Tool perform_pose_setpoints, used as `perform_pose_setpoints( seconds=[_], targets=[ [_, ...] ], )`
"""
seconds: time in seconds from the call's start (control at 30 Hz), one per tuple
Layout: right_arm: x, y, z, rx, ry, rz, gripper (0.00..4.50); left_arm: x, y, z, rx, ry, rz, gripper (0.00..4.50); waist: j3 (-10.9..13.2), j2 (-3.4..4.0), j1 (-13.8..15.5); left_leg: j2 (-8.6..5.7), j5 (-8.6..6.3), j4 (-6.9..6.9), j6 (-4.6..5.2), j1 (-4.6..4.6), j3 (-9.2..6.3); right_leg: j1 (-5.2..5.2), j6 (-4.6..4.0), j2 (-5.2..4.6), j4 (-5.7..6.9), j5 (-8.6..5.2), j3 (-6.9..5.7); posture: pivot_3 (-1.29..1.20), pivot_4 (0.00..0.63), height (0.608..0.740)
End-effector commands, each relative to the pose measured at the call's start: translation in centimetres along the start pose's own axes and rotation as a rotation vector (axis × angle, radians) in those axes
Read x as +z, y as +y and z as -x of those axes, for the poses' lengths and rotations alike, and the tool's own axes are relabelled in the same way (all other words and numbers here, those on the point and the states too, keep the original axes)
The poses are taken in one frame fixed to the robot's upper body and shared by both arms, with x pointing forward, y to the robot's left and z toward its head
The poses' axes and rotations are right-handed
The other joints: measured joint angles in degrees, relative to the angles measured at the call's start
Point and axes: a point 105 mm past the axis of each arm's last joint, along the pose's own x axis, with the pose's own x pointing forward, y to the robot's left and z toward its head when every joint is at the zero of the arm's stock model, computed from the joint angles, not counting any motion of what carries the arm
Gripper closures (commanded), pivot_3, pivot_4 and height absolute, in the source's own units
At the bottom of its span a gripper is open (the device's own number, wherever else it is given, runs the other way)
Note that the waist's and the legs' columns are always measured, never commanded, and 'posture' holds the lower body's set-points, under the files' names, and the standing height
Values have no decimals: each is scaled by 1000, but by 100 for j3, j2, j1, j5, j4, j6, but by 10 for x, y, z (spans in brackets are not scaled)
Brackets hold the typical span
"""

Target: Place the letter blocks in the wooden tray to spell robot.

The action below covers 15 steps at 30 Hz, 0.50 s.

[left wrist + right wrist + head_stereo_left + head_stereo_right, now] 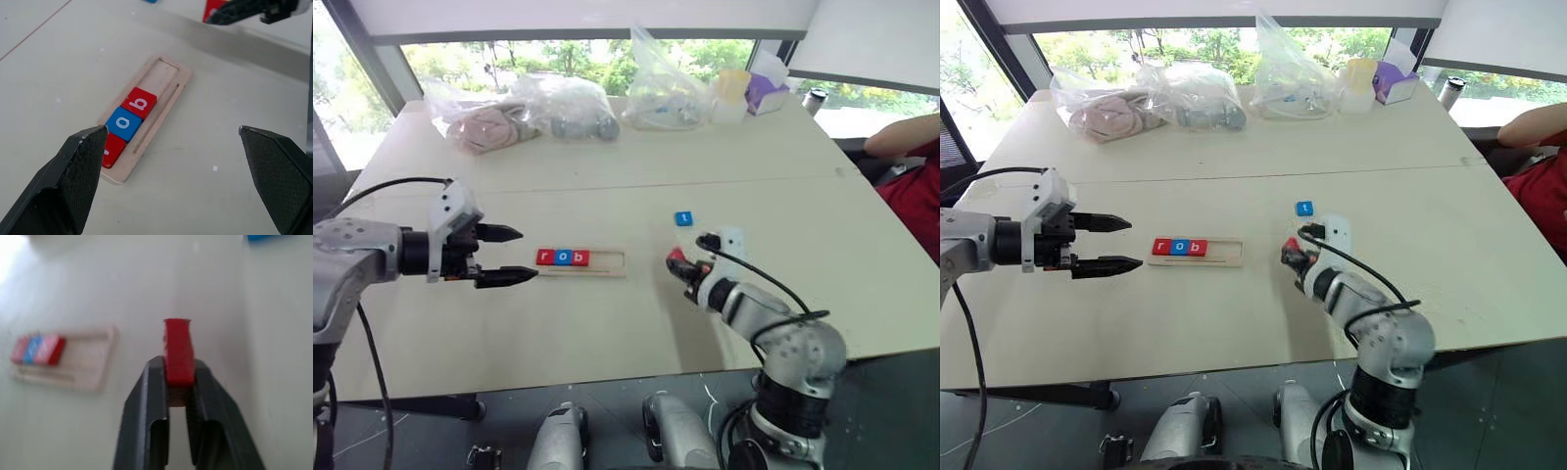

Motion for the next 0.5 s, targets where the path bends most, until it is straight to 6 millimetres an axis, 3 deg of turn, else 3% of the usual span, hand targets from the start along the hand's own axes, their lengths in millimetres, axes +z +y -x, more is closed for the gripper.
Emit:
perform_pose_setpoints(
  seconds=[0.03, 0.1, 0.27, 0.4, 0.5],
  targets=[
    [-5, 15, 5, 56, 46, -18, 3531, 8, 2, 1, -1, -6, -51, 0, 0, 1, -10, 0, 0, 0, 0, 0, 1, -1, -1, 0, 0, 1, 0, 0, 150, 740],
    [-11, 17, 0, 61, 62, -94, 2731, 8, 2, -1, -6, -3, -55, 0, 0, 1, -7, 1, 0, -1, 0, 0, 1, -2, -1, 0, -1, 1, 0, 0, 150, 740],
    [-13, 9, -3, 22, 72, -137, 173, 8, 3, -1, -8, 0, -60, 0, -1, -1, -8, -1, 0, -1, 0, 1, 1, 4, -1, -4, -9, 1, 0, 0, 150, 740],
    [-11, 5, 5, 23, 52, -115, 173, 6, 3, -1, -8, 3, -61, 0, -2, -1, 23, -2, 0, 1, -1, 0, 1, 11, -3, -17, -20, 2, -2, 0, 150, 740],
    [-8, -8, 20, -38, 71, 64, 173, 5, 2, -1, -8, 8, -64, 0, 0, 1, 34, -2, -1, -7, -1, -7, 1, 12, -3, -20, -39, 2, -4, 0, 150, 740]
  ],
)
